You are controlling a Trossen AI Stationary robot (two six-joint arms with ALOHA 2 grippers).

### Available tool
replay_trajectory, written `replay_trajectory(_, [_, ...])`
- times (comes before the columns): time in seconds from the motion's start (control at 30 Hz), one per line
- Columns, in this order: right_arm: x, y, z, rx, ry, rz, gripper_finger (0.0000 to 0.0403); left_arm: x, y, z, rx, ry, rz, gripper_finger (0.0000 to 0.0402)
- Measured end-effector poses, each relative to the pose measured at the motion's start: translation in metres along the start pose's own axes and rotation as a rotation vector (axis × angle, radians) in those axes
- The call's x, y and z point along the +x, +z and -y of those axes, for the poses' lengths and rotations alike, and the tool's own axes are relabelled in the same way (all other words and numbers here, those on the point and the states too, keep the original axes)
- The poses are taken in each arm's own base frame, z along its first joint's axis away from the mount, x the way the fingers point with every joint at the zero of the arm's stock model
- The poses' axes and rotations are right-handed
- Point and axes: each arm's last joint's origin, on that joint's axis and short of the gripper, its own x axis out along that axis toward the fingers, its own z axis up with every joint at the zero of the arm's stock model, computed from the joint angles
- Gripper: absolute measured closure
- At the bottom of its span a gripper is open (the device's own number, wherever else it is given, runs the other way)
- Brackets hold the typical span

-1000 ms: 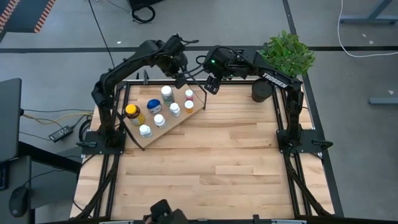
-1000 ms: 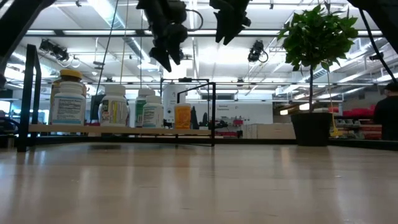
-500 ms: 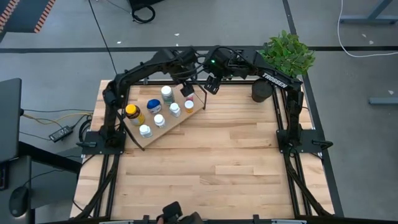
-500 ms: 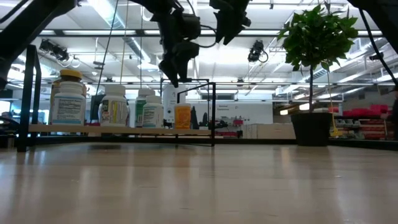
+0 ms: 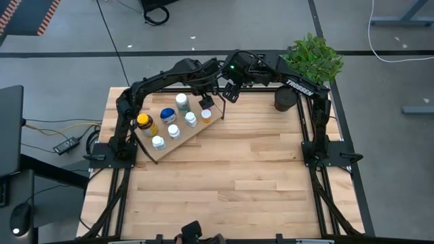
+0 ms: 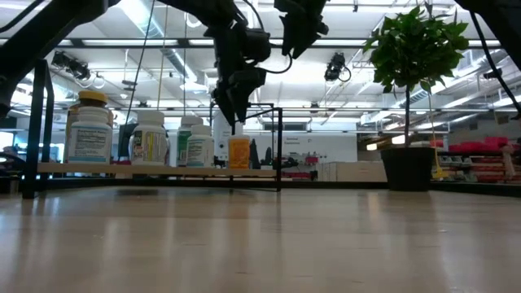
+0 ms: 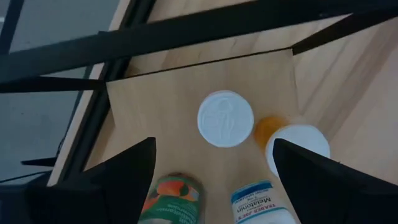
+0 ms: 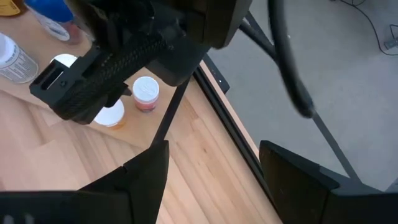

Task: Pick and place medicine bottles onto shelf by color
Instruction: Adjust the pink medicine bottle on the shelf

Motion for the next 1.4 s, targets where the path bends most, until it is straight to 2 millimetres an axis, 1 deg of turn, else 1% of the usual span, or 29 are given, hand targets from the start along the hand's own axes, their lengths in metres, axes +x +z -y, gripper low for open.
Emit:
replay_trajectory(0.13, [0.000, 0.000, 0.000, -0.003, 0.000, 0.000, 0.0146, 0.005, -0.001, 0.001, 0.001, -0.001, -0.011, 0.0072])
replay_trajectory(0.4, [0.000, 0.000, 0.000, -0.007, 0.000, -0.001, 0.0146, 0.005, 0.004, 0.001, -0.018, 0.003, 0.050, 0.0080])
replay_trajectory(0.73, [0.000, -0.003, 0.000, -0.018, -0.002, -0.033, 0.0146, 0.004, 0.010, 0.007, -0.039, 0.001, 0.102, 0.0095])
replay_trajectory(0.83, [0.000, -0.004, 0.000, -0.020, -0.002, -0.039, 0.0146, 0.008, 0.012, 0.010, -0.042, 0.000, 0.128, 0.0095])
replay_trajectory(1.07, [0.000, -0.004, 0.000, -0.021, -0.003, -0.044, 0.0146, 0.026, 0.004, 0.013, -0.035, -0.004, 0.078, 0.0095])
replay_trajectory(1.4, [0.000, -0.004, 0.001, -0.020, -0.004, -0.044, 0.0146, 0.027, 0.004, 0.014, -0.035, -0.004, 0.075, 0.0095])
